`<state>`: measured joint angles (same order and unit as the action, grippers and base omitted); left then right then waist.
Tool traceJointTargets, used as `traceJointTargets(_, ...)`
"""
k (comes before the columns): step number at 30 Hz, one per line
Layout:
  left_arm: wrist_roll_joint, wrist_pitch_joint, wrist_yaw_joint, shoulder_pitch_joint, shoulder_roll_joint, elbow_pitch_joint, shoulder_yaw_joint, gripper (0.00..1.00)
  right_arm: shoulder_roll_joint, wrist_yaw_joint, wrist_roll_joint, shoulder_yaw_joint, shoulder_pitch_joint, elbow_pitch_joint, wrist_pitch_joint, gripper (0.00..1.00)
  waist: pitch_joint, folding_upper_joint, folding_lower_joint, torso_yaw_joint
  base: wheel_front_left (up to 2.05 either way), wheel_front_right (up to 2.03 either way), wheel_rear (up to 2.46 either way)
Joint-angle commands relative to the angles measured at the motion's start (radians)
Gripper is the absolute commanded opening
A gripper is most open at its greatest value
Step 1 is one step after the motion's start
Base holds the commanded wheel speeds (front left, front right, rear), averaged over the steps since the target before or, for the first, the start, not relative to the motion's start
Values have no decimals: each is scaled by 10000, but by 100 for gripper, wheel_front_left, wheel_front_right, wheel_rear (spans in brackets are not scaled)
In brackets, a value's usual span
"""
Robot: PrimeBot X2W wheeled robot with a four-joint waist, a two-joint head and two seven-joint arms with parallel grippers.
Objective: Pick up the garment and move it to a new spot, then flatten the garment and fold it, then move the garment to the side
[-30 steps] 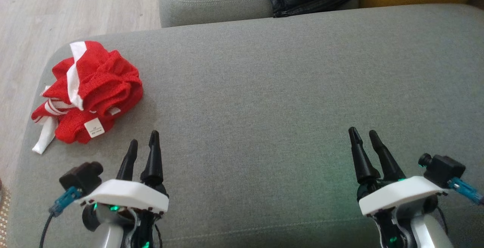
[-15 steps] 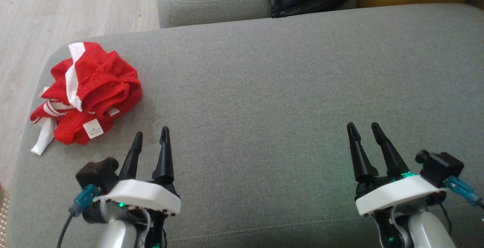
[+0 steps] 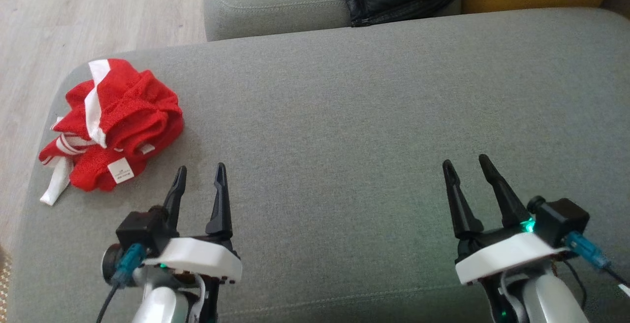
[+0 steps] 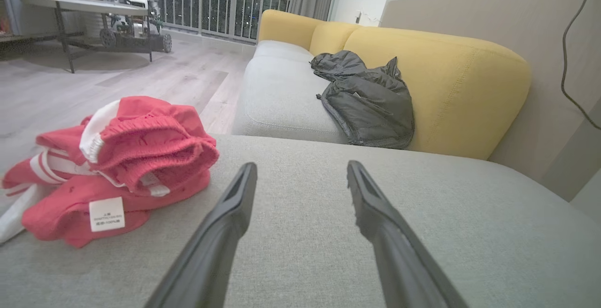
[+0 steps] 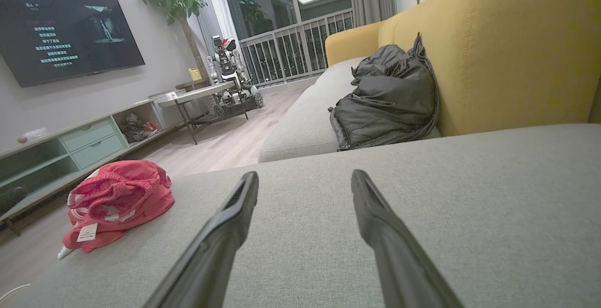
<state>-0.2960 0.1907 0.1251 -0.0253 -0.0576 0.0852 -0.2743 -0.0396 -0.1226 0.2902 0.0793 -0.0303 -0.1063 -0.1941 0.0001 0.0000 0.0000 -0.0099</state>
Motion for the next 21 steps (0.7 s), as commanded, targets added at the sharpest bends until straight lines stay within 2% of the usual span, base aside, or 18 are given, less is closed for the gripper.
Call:
traceJointTargets(1,261,159,62,-478,-71,-433,246,100,-100,-68,-261,261,-399,429,-128,100,2,0,0,-2,0,0,0)
traceJointTargets(10,1377,422,375,-426,-24,-757,210,100,-103,-74,-1318,417,-420,568,-390,100,-18,0,0,-49,0,0,0)
traceJointTargets(16,2307,626,798,-397,-17,-666,156,100,-105,-79,-2167,483,-412,675,-592,100,-57,0,0,-70,0,0,0)
traceJointTargets(21,2444,711,771,-410,12,-441,166,100,-106,-81,-2481,509,-411,684,-676,100,-57,0,0,-57,0,0,0)
